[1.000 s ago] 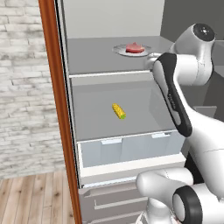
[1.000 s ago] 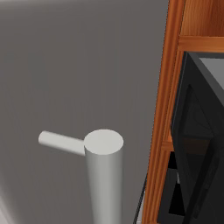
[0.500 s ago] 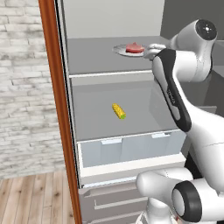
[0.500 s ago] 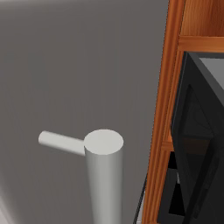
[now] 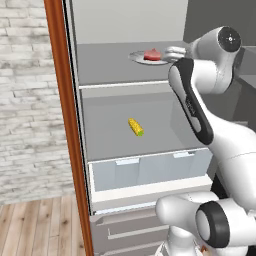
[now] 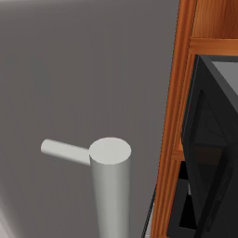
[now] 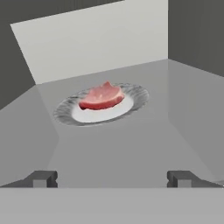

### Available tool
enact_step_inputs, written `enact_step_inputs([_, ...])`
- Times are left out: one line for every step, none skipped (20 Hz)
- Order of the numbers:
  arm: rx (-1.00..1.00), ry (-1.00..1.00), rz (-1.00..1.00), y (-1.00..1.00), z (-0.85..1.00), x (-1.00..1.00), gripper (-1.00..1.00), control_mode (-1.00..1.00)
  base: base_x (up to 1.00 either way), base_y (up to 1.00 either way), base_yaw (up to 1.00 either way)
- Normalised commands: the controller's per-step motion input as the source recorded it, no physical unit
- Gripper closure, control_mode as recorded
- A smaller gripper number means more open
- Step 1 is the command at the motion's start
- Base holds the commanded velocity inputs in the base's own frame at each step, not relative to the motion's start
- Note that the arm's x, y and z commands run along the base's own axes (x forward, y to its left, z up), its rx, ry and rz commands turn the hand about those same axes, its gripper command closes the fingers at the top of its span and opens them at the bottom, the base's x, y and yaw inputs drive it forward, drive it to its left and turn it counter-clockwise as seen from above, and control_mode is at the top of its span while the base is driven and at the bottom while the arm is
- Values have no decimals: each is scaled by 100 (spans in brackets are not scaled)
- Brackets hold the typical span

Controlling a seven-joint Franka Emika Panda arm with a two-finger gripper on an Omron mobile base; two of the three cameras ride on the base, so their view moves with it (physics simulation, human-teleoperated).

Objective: Transport the steak from the fridge to the microwave and turn on the microwave.

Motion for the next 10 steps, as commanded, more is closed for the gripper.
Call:
enact_step_inputs([0,0,0,0,5,33,-100,-100,0,0,0])
enact_step_inputs([0,0,0,0,5,33,-100,-100,0,0,0])
enact_step_inputs([0,0,0,0,0,34,-100,-100,0,0,0])
enact_step_inputs([0,0,0,0,0,34,-100,-100,0,0,0])
enact_step_inputs([0,0,0,0,0,36,-100,-100,0,0,0])
enact_step_inputs([0,0,0,0,0,36,-100,-100,0,0,0])
enact_step_inputs([0,0,0,0,0,39,-100,-100,0,0,0])
enact_step_inputs([0,0,0,0,0,40,-100,-100,0,0,0])
enact_step_inputs([0,0,0,0,0,42,-100,-100,0,0,0])
enact_step_inputs([0,0,0,0,0,42,-100,-100,0,0,0])
